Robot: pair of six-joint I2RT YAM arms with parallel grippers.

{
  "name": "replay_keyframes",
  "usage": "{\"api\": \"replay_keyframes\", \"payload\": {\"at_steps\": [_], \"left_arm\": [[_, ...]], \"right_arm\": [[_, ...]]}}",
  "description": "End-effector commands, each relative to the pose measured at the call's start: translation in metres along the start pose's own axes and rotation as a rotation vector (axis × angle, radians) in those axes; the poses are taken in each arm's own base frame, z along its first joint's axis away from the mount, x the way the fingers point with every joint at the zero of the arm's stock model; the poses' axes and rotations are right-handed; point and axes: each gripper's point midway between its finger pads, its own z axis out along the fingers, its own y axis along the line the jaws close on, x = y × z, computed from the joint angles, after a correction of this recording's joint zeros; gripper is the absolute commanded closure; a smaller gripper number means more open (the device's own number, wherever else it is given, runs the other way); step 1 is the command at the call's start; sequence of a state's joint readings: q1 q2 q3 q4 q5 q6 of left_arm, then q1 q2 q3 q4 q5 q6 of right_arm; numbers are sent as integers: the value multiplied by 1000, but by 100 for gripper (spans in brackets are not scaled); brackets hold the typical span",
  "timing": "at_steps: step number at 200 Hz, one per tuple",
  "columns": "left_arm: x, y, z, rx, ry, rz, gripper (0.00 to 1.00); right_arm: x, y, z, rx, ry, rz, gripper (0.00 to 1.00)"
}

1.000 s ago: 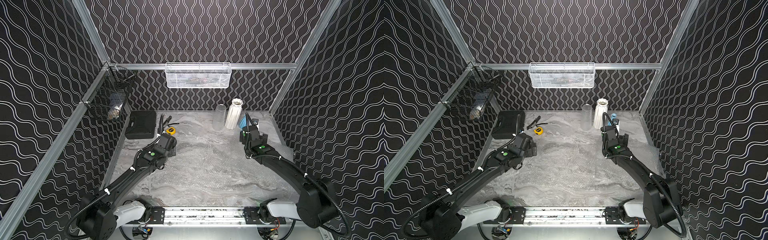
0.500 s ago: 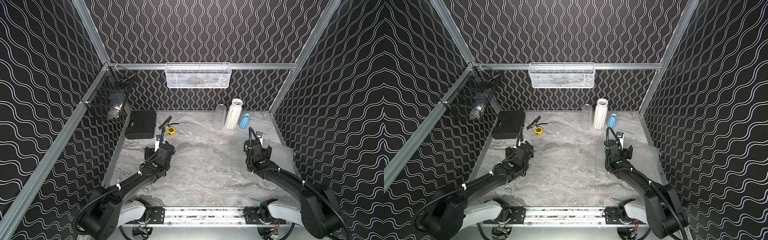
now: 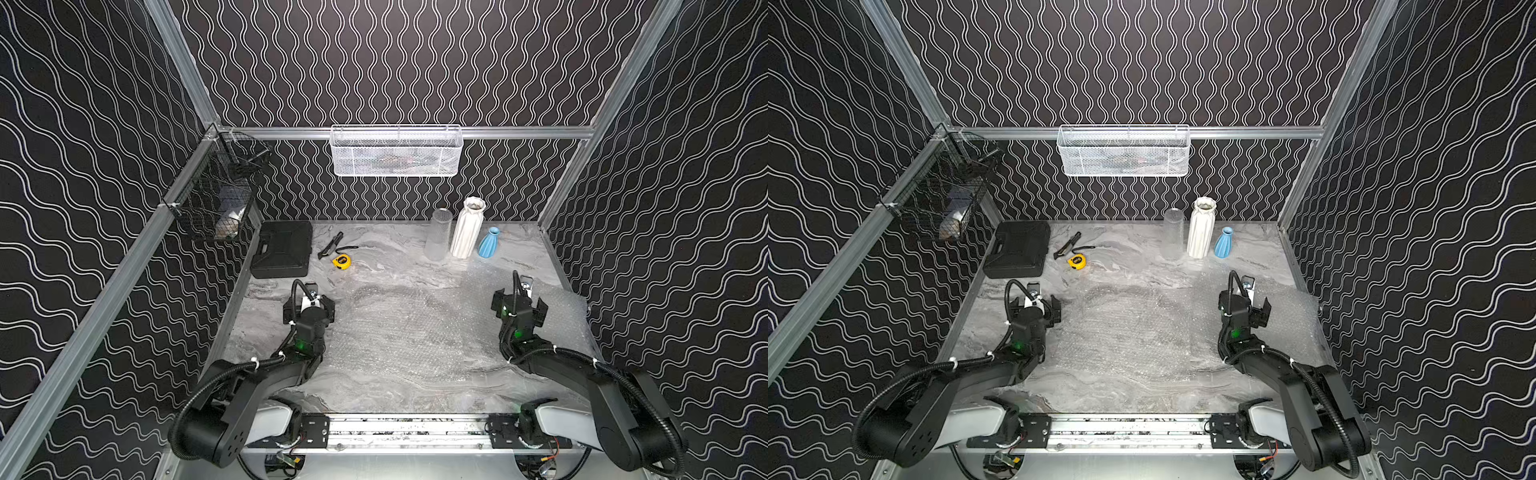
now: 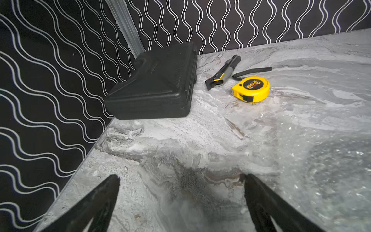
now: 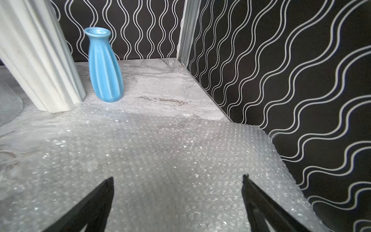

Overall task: Unwrap the vase from the bubble wrap
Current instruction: Reset both arms

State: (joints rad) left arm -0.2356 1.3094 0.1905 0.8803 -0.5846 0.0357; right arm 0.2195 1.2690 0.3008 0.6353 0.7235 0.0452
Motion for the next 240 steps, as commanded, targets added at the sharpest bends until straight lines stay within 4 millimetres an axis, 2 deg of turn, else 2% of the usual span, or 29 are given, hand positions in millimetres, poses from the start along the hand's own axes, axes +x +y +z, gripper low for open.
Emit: {"api": "replay_keyframes", "payload": {"at_steps": [1,33,76,106,141,155,164,176,192,219,240], "left_arm": [[-33,-8,3,89,-160,-99,0],[-24,-13,19,162,-109,-135,0],[-14,-2,32,171,-106,-200,0],[-6,-8,40,195,-70,-194,0],[1,-27,51,274,-29,-143,0],[2,-23,63,225,6,-148,0],[5,-26,63,228,31,-131,0],[3,-27,63,224,15,-129,0],[3,-27,63,225,16,-128,0],[3,-29,62,235,17,-122,0],[3,-44,62,317,31,-88,0]], "right_arm": [[-13,4,3,-66,-86,133,2],[-11,2,11,-86,-98,162,1],[-11,-7,23,-130,-108,256,1],[-4,2,35,-188,-99,268,1],[2,14,42,-234,-94,238,1],[8,23,48,-257,-41,211,1],[14,28,54,-265,-15,193,1],[10,33,60,-271,-45,177,1],[19,35,68,-248,75,168,1],[14,34,68,-251,17,169,1],[18,34,68,-245,53,168,1]]}}
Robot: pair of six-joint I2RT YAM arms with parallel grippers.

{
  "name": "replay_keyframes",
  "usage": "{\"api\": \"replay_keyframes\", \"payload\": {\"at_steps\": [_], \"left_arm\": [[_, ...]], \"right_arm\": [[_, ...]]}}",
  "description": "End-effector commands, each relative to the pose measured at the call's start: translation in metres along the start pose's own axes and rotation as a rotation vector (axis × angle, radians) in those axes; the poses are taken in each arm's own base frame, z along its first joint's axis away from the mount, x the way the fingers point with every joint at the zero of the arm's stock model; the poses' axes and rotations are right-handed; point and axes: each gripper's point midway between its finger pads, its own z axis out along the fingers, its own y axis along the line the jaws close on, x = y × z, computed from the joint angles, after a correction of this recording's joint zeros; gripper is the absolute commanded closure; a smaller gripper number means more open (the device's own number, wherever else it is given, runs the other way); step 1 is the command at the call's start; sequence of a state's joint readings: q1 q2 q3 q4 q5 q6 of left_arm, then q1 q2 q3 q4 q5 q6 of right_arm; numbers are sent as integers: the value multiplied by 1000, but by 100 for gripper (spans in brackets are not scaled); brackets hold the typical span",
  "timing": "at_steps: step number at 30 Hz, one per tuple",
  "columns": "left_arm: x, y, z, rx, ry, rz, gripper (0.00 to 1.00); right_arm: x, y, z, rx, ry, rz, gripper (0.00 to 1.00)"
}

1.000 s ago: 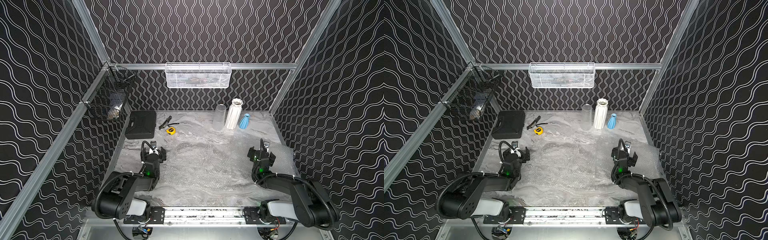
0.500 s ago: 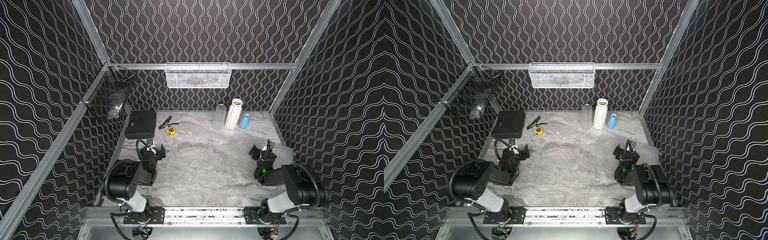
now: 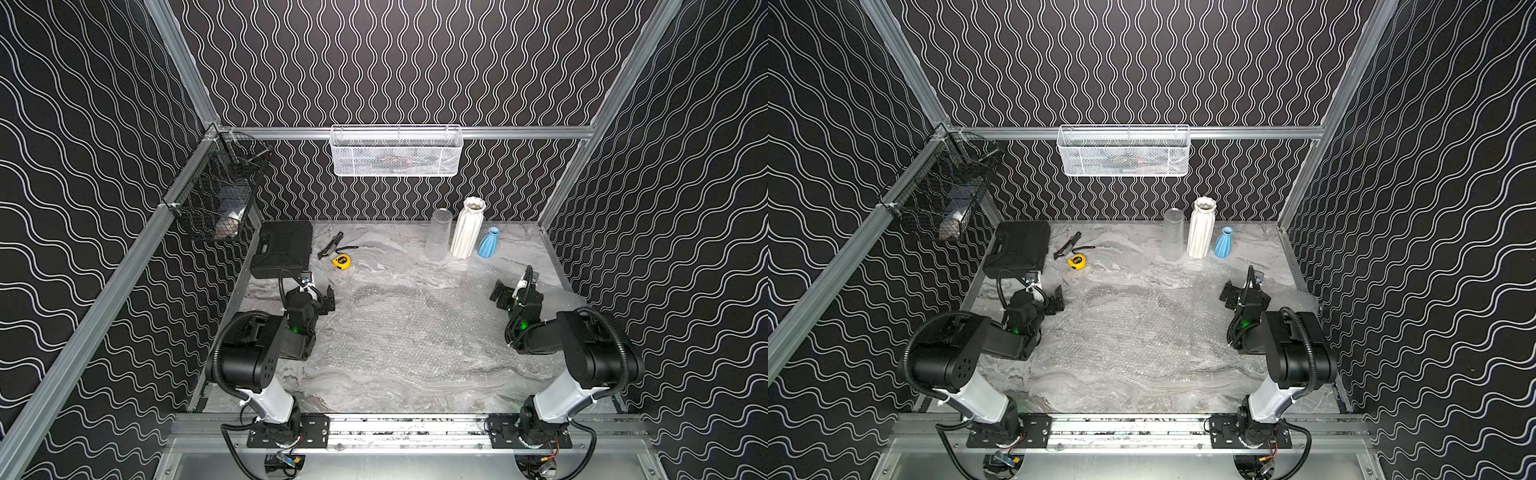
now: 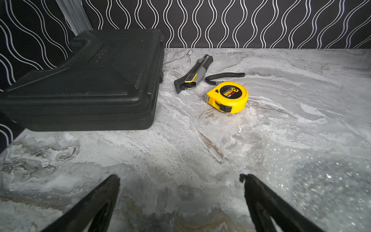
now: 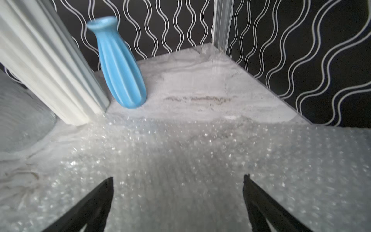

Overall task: Unwrap the vase from the bubble wrap
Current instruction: Reset both arms

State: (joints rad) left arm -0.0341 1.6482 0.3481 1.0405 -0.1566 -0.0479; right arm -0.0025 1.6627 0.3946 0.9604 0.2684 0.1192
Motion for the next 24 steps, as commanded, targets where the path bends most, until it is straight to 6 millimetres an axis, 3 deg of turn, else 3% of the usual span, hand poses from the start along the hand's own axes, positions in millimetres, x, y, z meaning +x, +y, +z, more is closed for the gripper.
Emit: {"api": "replay_keyframes", "payload": {"at_steps": [1,24], "left_arm": [[-4,-16,3,86,0,53,0],[-4,-19,3,104,0,57,0]], "right_arm": [[-5,1,0,-1,-9,6,1],[-10,2,-4,-17,-57,3,1]]}}
